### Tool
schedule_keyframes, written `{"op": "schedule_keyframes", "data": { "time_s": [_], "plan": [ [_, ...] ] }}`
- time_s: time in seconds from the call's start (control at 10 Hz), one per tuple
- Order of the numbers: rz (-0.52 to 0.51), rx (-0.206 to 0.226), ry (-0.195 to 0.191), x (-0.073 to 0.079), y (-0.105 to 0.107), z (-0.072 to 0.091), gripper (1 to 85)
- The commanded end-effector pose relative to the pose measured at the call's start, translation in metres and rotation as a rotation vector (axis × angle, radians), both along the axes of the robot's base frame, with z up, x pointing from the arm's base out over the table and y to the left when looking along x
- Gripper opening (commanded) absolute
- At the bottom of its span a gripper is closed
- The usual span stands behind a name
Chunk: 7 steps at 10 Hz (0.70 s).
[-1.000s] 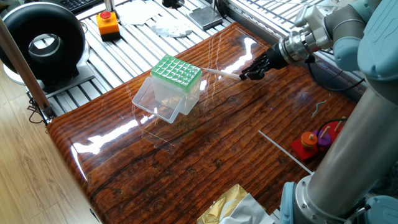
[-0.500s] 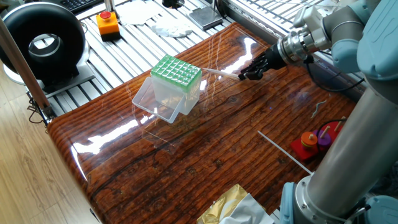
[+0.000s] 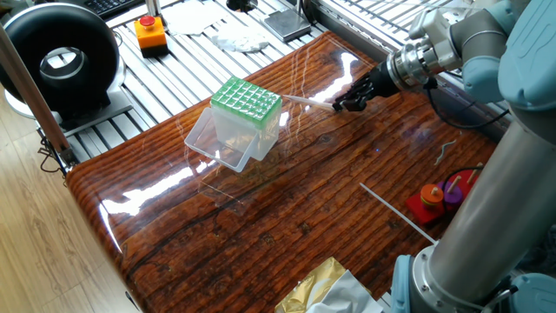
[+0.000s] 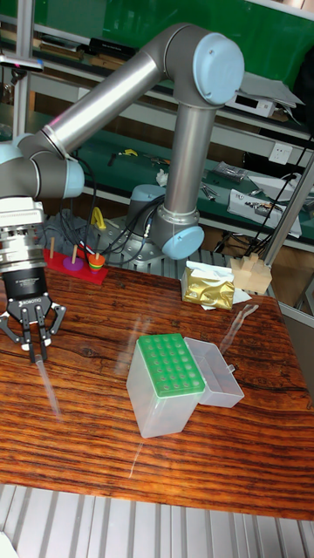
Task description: Insert a large pipette tip into the holder for large pipette tips
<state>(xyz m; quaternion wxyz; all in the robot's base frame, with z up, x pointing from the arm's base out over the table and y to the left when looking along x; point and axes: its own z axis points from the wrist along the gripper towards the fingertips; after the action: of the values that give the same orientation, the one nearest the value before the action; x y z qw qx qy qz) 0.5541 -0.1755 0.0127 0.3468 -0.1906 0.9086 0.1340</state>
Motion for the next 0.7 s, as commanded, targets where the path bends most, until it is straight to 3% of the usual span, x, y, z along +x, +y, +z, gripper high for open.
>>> {"op": "schedule_keyframes", "data": {
  "time_s": [0.0,0.3,0.6],
  "plan": [
    [-0.020,0.005,-0.004,0.0022,-0.0044,0.0022,22.0],
    [-0.042,0.001,0.003,0.0029,-0.0083,0.0010,12.7],
    [-0.053,-0.006,0.005,0.0037,-0.0111,0.0002,9.7]
  ]
}}
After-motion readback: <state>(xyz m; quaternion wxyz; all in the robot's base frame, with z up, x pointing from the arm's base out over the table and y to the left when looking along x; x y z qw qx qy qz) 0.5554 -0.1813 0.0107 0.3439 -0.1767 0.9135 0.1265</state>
